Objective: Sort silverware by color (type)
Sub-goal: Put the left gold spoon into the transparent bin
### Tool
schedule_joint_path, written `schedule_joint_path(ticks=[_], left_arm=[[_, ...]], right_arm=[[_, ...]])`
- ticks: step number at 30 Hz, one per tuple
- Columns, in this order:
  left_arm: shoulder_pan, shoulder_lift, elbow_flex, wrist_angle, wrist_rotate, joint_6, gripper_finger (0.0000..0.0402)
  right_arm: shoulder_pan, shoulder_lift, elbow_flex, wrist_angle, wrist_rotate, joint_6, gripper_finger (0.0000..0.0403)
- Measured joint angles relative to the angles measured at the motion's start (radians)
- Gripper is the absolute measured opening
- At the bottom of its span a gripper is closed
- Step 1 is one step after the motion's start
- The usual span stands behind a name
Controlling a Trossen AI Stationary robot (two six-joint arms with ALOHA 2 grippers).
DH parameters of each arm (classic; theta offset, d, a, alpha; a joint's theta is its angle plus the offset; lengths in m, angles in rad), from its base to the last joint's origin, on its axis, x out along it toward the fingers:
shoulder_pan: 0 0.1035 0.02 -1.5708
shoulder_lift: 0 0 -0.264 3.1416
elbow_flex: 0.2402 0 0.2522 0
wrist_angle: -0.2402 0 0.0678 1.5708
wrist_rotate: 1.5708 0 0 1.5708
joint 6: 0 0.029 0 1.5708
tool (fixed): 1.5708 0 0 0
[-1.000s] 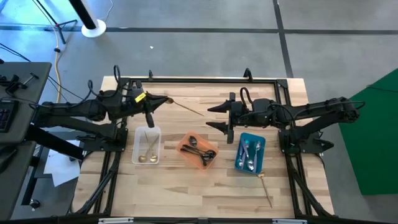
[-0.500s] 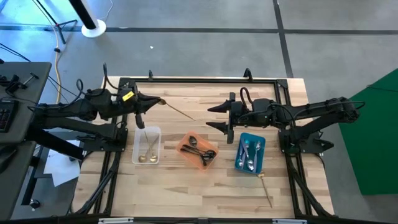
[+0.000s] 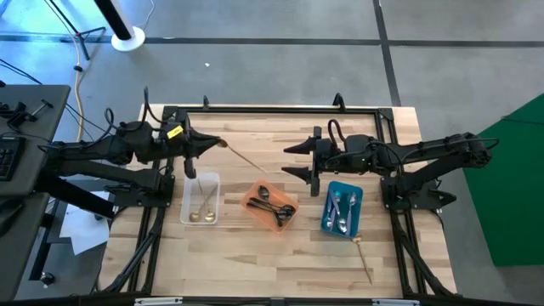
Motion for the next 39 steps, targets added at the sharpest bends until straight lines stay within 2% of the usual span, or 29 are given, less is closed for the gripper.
schedule_joint_path(ticks=[2,6,12,15,19,24,28,34,39], left_arm=[[-0.001,0.000,0.001,-0.036,0.018,-0.001,0.0000],[0.000,0.009,0.061,-0.284,0.053,-0.037,0.0000],[-0.001,0.023,0.152,-0.638,0.229,-0.155,0.0000],[-0.011,0.034,0.150,-0.857,0.301,-0.228,0.0000],[-0.040,0.064,0.104,-1.027,0.391,-0.281,0.0000],[-0.042,0.107,-0.008,-1.042,0.378,-0.344,0.0000],[-0.034,0.137,-0.052,-1.040,0.375,-0.351,0.0000],[-0.006,0.122,-0.033,-1.074,0.378,-0.344,0.0000],[0.052,0.109,0.003,-1.137,0.311,-0.360,0.0000]], right_arm=[[0.000,0.000,0.000,-0.008,-0.008,0.000,0.0236],[0.000,0.000,0.000,-0.033,-0.014,0.007,0.0236],[0.000,0.000,0.000,-0.044,-0.015,0.008,0.0236],[-0.002,0.000,0.000,-0.045,-0.015,0.002,0.0236],[-0.002,0.000,0.000,-0.045,-0.013,0.000,0.0236],[-0.002,0.000,0.000,-0.045,0.007,0.001,0.0236],[-0.002,0.000,0.000,-0.045,0.009,0.009,0.0236],[-0.002,0.000,0.000,-0.045,0.009,0.002,0.0236],[-0.002,0.000,0.000,-0.045,0.010,0.000,0.0236]])
